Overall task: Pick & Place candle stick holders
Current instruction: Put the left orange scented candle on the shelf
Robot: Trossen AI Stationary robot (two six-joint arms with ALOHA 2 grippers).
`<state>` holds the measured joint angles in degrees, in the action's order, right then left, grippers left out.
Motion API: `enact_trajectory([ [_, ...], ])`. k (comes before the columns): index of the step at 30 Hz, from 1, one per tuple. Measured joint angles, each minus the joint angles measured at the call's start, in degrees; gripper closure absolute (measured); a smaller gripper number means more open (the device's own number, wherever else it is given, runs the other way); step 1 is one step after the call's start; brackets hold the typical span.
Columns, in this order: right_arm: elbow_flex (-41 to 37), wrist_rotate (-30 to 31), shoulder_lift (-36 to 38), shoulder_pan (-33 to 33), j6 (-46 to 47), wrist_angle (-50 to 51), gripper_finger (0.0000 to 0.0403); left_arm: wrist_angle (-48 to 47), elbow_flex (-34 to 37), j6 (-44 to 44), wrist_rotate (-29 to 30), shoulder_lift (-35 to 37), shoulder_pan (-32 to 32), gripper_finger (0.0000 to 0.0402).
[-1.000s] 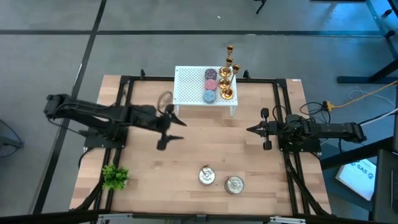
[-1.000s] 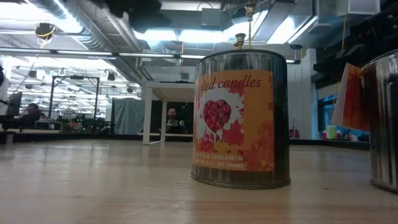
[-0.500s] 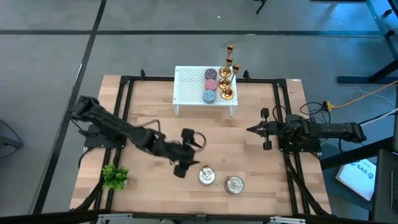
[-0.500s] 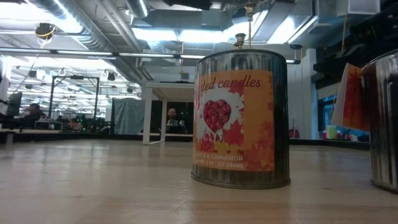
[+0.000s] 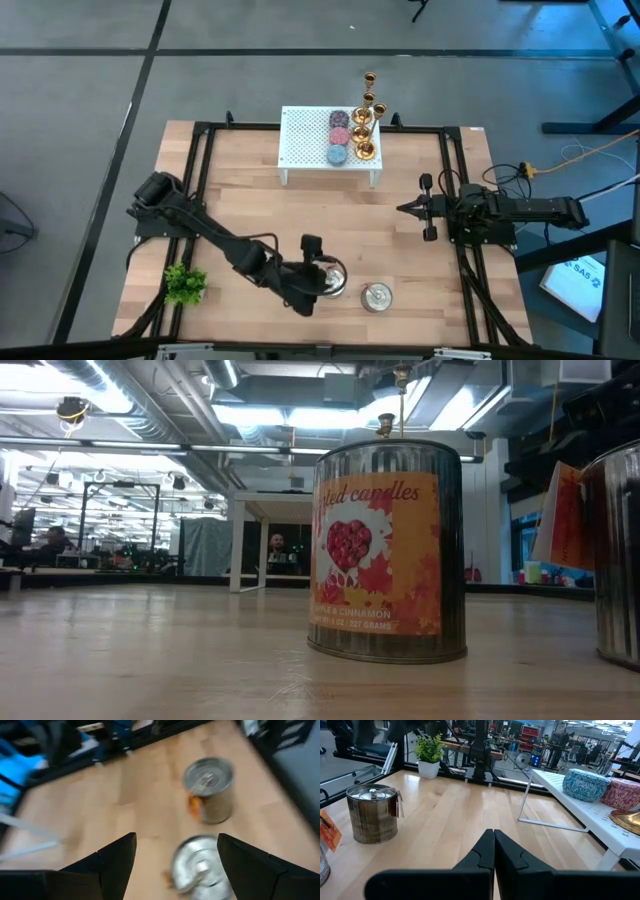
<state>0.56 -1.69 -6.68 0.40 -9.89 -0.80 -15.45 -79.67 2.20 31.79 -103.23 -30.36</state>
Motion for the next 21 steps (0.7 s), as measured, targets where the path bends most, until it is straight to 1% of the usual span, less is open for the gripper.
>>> enact_trajectory([
  [3, 0.0, 0.0, 0.0, 0.0, 0.0, 0.0, 0.0402, 0.6, 0.0, 5.4, -1.9, 0.0, -0.1, 0.0124],
  [6, 0.0, 0.0, 0.0, 0.0, 0.0, 0.0, 0.0402, -1.5, 0.0, 9.2, -2.9, 0.0, 0.5, 0.0123],
  [9, 0.0, 0.0, 0.0, 0.0, 0.0, 0.0, 0.0402, -2.3, 0.0, 12.8, -8.6, -0.3, 1.9, 0.011],
  [13, 0.0, 0.0, 0.0, 0.0, 0.0, 0.0, 0.0402, -3.9, 0.0, 16.3, -14.2, -0.4, 3.8, 0.0075],
  [15, 0.0, 0.0, 0.0, 0.0, 0.0, 0.0, 0.0402, -5.1, 0.0, 18.3, -14.3, -0.4, 5.0, 0.0054],
  [17, 0.0, 0.0, 0.0, 0.0, 0.0, 0.0, 0.0402, -6.0, 0.0, 19.2, -12.5, -0.4, 5.9, 0.0037],
  [19, 0.0, 0.0, 0.0, 0.0, 0.0, 0.0, 0.0402, -5.7, 0.0, 18.2, -11.2, -0.4, 6.5, 0.0025],
  [21, 0.0, 0.0, 0.0, 0.0, 0.0, 0.0, 0.0402, -5.1, 0.0, 17.2, -11.9, -0.4, 6.6, 0.0019],
])
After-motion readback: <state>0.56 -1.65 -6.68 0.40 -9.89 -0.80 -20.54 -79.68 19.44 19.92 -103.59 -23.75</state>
